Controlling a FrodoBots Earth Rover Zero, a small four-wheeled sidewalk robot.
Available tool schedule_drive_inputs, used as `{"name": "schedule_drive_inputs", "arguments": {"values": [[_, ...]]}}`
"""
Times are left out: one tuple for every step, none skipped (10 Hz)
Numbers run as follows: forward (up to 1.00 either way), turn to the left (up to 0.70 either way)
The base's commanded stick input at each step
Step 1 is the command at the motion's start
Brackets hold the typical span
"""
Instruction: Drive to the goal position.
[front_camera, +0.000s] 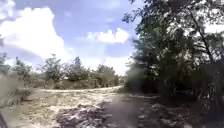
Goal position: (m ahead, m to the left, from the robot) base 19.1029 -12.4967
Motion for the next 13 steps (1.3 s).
{"name": "schedule_drive_inputs", "arguments": {"values": [[0.7,0.35],[0.7,0.16],[0.7,0.0],[0.7,0.0],[0.7,0.0],[0.7,0.0],[0.7,0.0],[0.7,0.0],[0.7,0.0],[0.7,0.0],[0.7,0.0],[0.7,0.0],[0.7,-0.18]]}}
